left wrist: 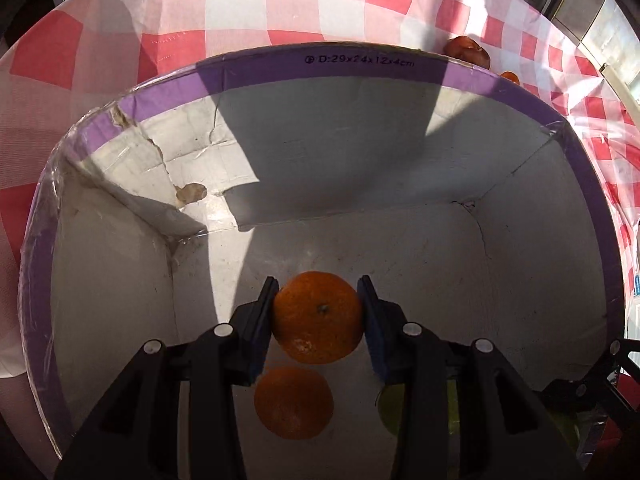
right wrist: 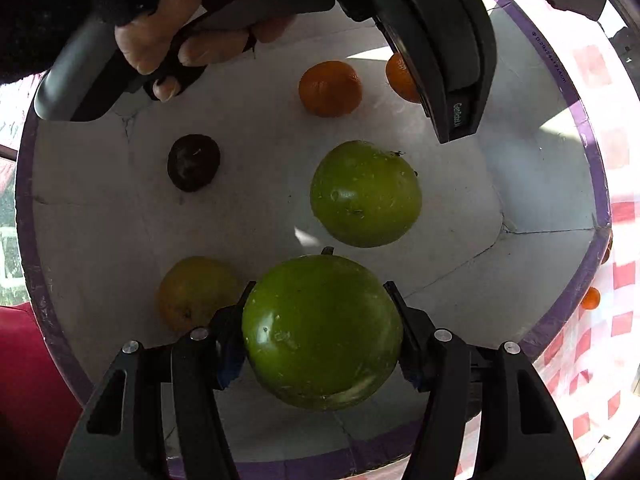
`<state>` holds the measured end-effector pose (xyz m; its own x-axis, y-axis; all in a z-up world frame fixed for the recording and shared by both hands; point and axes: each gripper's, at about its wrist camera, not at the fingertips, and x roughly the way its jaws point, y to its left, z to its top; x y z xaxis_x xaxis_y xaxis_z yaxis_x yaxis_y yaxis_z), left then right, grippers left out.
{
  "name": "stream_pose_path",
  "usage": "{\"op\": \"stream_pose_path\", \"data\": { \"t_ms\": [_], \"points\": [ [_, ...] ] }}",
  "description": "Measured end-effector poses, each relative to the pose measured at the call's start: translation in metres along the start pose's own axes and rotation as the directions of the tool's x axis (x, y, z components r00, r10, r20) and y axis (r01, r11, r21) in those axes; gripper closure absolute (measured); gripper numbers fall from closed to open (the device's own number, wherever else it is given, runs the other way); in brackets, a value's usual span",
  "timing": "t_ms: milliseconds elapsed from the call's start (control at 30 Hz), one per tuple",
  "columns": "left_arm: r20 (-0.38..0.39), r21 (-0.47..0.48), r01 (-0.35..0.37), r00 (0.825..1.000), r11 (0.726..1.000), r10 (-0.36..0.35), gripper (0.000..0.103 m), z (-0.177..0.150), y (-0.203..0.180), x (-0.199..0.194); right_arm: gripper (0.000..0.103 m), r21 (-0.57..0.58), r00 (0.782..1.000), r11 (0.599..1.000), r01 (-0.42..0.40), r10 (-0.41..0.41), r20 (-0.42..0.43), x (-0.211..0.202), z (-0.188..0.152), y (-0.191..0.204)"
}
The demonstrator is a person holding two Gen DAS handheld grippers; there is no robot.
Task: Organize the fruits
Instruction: 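Open both tools to drop the citrus and orange into the box, then withdraw both open tools from the box back over the table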
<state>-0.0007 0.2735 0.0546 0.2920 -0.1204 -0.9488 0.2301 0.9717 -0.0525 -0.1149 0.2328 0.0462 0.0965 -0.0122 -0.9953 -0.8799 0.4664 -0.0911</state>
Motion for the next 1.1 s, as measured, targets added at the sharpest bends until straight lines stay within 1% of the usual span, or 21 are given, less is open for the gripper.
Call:
{"op": "stream_pose_path", "data": {
  "t_ms": [133, 267, 333, 400, 467, 567, 667, 733, 767, 800, 867, 900, 933, 1000, 1100],
  "points": [
    [-0.024, 0.006, -0.009, 1.000, 1.000, 0.009, 0.062, -0.002, 0.003, 0.008, 0.043, -0.045, 0.997, 0.999, 0.016, -0.020, -0.079, 0.018, 0.005, 0.008],
    [-0.041, 0.005, -0.011, 0.999, 1.000, 0.011, 0.062, -0.006, 0.005, 0.012, 0.043, -0.039, 0.992, 0.999, 0.028, -0.032, -0.120, 0.030, 0.003, 0.007],
    [-0.048, 0.018, -0.012, 0.999, 1.000, 0.013, 0.062, -0.008, 0.003, 0.014, 0.043, -0.037, 0.991, 0.999, 0.031, -0.035, -0.128, 0.033, 0.000, 0.006],
    [-0.053, 0.029, -0.017, 0.998, 0.999, 0.018, 0.062, -0.011, 0.002, 0.016, 0.043, -0.057, 0.989, 0.997, 0.047, -0.055, -0.134, 0.036, 0.000, 0.007],
    [-0.046, 0.024, -0.017, 0.999, 1.000, 0.018, 0.061, -0.012, 0.002, 0.017, 0.043, -0.083, 0.987, 0.995, 0.062, -0.073, -0.140, 0.038, -0.002, 0.012],
    [-0.041, 0.014, -0.013, 0.999, 1.000, 0.013, 0.061, -0.013, 0.004, 0.015, 0.043, -0.092, 0.987, 0.993, 0.071, -0.083, -0.137, 0.038, -0.003, 0.016],
    [-0.037, 0.007, -0.020, 0.999, 1.000, 0.020, 0.051, -0.014, 0.006, 0.015, 0.043, -0.107, 0.986, 0.990, 0.091, -0.105, -0.131, 0.038, -0.003, 0.020],
    [-0.032, -0.002, -0.017, 0.999, 1.000, 0.017, 0.040, -0.016, 0.007, 0.014, 0.042, -0.125, 0.985, 0.986, 0.110, -0.125, -0.117, 0.037, -0.003, 0.024],
    [-0.029, -0.005, -0.021, 0.999, 1.000, 0.021, 0.037, -0.017, 0.007, 0.013, 0.034, -0.134, 0.983, 0.982, 0.130, -0.145, -0.111, 0.036, -0.003, 0.026],
    [-0.025, -0.009, -0.024, 0.999, 1.000, 0.024, 0.028, -0.018, 0.008, 0.012, 0.033, -0.140, 0.981, 0.978, 0.154, -0.168, -0.099, 0.035, -0.003, 0.027],
    [-0.021, -0.018, -0.030, 0.999, 0.999, 0.029, 0.017, -0.021, 0.010, 0.011, 0.027, -0.139, 0.978, 0.975, 0.175, -0.188, -0.085, 0.031, -0.004, 0.030],
    [-0.019, -0.019, -0.024, 1.000, 1.000, 0.024, 0.017, -0.022, 0.011, 0.010, 0.026, -0.137, 0.978, 0.974, 0.181, -0.193, -0.077, 0.029, -0.005, 0.029],
    [-0.015, -0.019, -0.022, 1.000, 1.000, 0.022, 0.016, -0.024, 0.011, 0.009, 0.024, -0.135, 0.977, 0.973, 0.189, -0.199, -0.070, 0.026, 0.002, 0.032],
    [0.000, -0.021, -0.019, 1.000, 1.000, 0.019, 0.014, -0.027, 0.011, 0.005, 0.022, -0.144, 0.974, 0.966, 0.214, -0.223, -0.049, 0.023, 0.000, 0.034],
    [0.055, -0.019, -0.046, 0.997, 0.999, 0.047, 0.012, -0.023, 0.001, -0.005, 0.021, -0.171, 0.961, 0.947, 0.272, -0.275, 0.005, 0.010, -0.009, 0.037]
  ]
}}
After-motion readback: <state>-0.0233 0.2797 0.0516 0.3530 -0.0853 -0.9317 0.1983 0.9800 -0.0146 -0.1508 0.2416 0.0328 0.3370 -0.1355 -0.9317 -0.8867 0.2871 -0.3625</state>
